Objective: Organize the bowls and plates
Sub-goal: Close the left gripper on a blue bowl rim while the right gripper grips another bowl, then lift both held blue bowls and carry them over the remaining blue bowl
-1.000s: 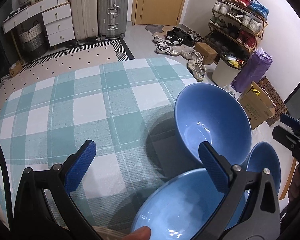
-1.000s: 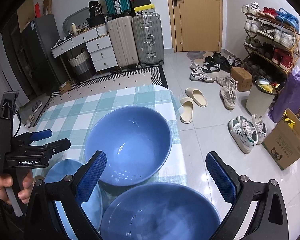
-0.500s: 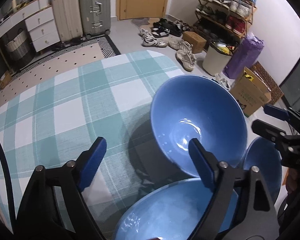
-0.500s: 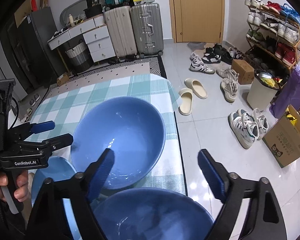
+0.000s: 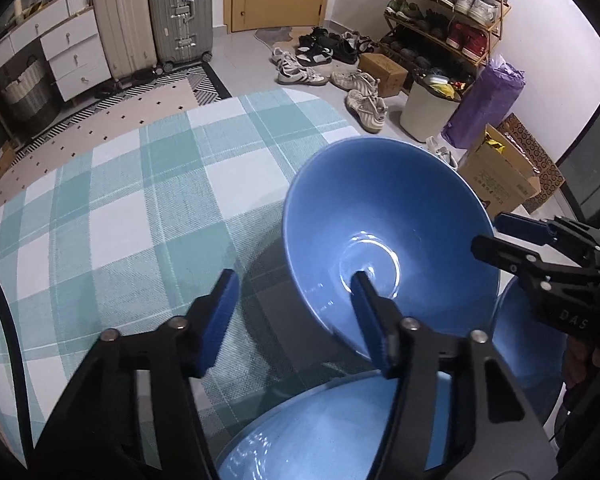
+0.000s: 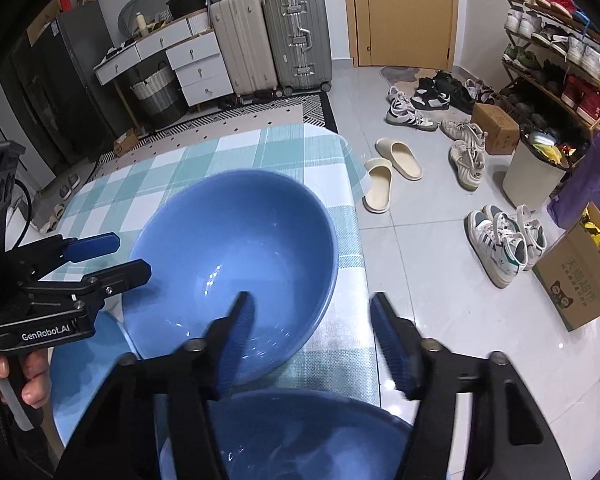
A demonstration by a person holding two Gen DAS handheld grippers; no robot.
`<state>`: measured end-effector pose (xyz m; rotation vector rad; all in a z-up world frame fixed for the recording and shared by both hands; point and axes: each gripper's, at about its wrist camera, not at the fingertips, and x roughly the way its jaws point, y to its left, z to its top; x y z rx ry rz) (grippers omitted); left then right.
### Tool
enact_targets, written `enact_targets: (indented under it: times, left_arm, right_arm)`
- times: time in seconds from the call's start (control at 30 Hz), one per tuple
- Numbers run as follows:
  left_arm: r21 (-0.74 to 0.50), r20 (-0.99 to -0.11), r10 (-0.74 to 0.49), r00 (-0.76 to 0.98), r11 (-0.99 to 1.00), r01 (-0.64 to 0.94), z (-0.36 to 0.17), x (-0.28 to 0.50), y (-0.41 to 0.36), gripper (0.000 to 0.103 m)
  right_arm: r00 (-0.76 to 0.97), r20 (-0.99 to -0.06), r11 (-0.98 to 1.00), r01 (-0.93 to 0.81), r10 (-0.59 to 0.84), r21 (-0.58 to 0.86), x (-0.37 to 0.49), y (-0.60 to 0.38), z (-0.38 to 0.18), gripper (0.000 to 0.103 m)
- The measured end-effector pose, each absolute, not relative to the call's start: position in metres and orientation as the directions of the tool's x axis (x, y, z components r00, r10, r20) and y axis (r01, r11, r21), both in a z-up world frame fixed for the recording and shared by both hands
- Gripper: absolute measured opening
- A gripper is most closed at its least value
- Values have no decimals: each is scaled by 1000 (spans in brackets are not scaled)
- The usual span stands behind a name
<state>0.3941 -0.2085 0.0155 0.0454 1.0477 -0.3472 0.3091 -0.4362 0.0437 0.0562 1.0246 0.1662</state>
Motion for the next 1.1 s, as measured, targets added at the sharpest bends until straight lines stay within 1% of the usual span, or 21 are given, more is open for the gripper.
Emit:
enact_targets:
  times: [0.03, 0.07, 0.1, 0.13, 0.27, 0.3, 0.43, 0.8, 1.1]
  left_arm:
    - [-129, -856, -263, 445, 942, 310, 14, 394, -209, 43]
    - [-126, -857, -262, 444, 942, 312, 12, 394, -210, 40]
    - [-124, -857, -262, 444, 941, 315, 11, 394, -210, 35]
    - [-123, -858, -261, 442, 941, 316, 9, 394, -211, 30]
    - [-142, -855, -282, 434, 934, 328, 6, 394, -212, 20]
    - [-140, -854, -284, 435, 932, 334, 6, 393, -213, 17]
    - [-102, -846, -261, 464, 935, 340, 8, 391, -218, 17]
    - [-118, -825, -279, 492, 935, 334, 21, 388, -216, 16]
    - [-121, -799, -291, 526, 935, 332, 45, 376, -214, 16]
  right_arm:
    - [507, -846, 986, -112, 164, 125, 310, -436, 42, 50]
    - [505, -848, 986, -110, 162, 123, 311, -435, 40, 46]
    - [503, -849, 986, -110, 162, 123, 311, -435, 39, 44]
    - [502, -849, 986, -110, 163, 124, 312, -434, 38, 40]
    - [501, -851, 987, -110, 155, 114, 313, -432, 36, 25]
    - [504, -851, 989, -108, 145, 104, 313, -432, 36, 23]
    - [517, -847, 992, -97, 123, 85, 313, -432, 35, 16]
    - [546, -830, 993, -89, 116, 80, 311, -431, 42, 16]
    - [593, -796, 992, -92, 121, 82, 298, -433, 63, 16]
